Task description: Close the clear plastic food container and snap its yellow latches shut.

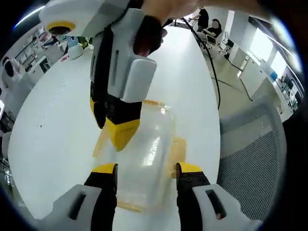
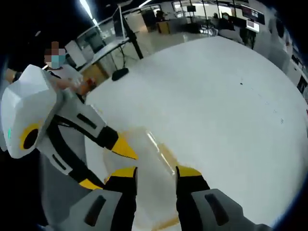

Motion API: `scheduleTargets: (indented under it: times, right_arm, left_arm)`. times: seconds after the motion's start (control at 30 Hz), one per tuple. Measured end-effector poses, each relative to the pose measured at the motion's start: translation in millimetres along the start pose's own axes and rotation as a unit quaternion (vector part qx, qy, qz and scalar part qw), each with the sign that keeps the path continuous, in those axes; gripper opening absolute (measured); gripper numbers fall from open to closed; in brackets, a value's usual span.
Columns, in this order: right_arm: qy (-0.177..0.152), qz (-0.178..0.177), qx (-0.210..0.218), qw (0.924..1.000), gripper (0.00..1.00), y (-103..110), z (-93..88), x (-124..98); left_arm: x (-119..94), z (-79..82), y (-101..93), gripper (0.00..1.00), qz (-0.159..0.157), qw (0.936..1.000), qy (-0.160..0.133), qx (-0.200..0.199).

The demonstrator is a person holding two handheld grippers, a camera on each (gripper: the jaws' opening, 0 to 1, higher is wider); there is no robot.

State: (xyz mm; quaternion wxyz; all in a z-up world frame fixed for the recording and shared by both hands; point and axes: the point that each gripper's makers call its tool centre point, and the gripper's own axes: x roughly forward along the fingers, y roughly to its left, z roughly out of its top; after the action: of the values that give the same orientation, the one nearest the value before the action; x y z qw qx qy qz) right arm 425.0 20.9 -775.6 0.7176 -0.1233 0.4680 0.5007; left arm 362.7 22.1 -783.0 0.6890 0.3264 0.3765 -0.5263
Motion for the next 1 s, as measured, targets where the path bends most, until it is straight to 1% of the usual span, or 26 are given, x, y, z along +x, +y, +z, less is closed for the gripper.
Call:
scheduleTargets:
  times: [0.07, 0.13, 0.17, 0.2, 0.23, 0.37, 0.43, 0.57, 0.6, 0.67, 0.77, 0.87, 0.9, 0.97, 1.0]
  right_arm:
    - [-0.003, 0.001, 0.000, 1.0000, 0.31, 0, 1.7, 1]
    - [-0.001, 0.009, 0.001, 1.0000, 0.31, 1, 2.6, 1]
    - [0.000, 0.013, -0.004, 0.9999, 0.31, 2, 3.2, 1]
    - [0.004, 0.015, -0.012, 0.9998, 0.31, 3, 2.9, 0]
    - [0.007, 0.016, -0.020, 0.9997, 0.31, 2, 3.6, -1]
    - [0.012, 0.031, -0.026, 0.9991, 0.38, -1, 6.1, -1]
    - [0.013, 0.035, -0.032, 0.9988, 0.40, -4, 6.7, 0]
    - [0.030, 0.065, -0.032, 0.9970, 0.45, -5, 0.7, 6]
    - [0.032, 0.082, -0.033, 0.9956, 0.45, -2, 0.2, 8]
    - [0.035, 0.095, -0.037, 0.9942, 0.45, 0, -0.3, 10]
    - [0.055, 0.115, -0.041, 0.9909, 0.43, 2, -4.8, 14]
    - [0.076, 0.112, -0.064, 0.9887, 0.40, -2, -8.4, 19]
    - [0.081, 0.110, -0.072, 0.9879, 0.36, -6, -9.4, 21]
    - [0.086, 0.114, -0.065, 0.9876, 0.35, -3, -8.4, 20]
    - [0.085, 0.115, -0.070, 0.9872, 0.32, -2, -7.8, 18]
  left_arm:
    - [1, -0.6, -1.1, 0.50, 0.011, 0.9999, 0.002, 0.010]
    - [0, -2.4, 0.7, 0.50, 0.030, 0.9984, 0.010, 0.046]
    - [0, -0.3, 2.3, 0.50, 0.041, 0.9976, 0.006, 0.056]
    - [0, 1.6, 2.4, 0.51, 0.045, 0.9972, 0.002, 0.060]
    - [0, 3.3, 0.5, 0.51, 0.044, 0.9973, -0.001, 0.059]
    - [0, 12.8, 1.9, 0.51, 0.049, 0.9970, -0.009, 0.059]
    - [3, 12.8, 2.5, 0.53, 0.053, 0.9965, -0.003, 0.064]
    - [8, 11.7, 0.8, 0.53, 0.052, 0.9965, 0.001, 0.064]
    - [8, 11.8, 0.5, 0.53, 0.053, 0.9965, 0.001, 0.065]
    - [9, 12.0, 0.7, 0.53, 0.056, 0.9962, 0.001, 0.067]
    - [11, 12.4, 0.8, 0.54, 0.055, 0.9964, 0.002, 0.064]
    - [14, 9.7, 0.4, 0.53, 0.054, 0.9973, 0.010, 0.049]
    - [14, 10.5, 0.3, 0.53, 0.057, 0.9969, 0.010, 0.053]
    - [15, 9.6, 0.1, 0.53, 0.060, 0.9966, 0.016, 0.055]
    - [15, 9.4, 0.0, 0.52, 0.060, 0.9964, 0.018, 0.057]
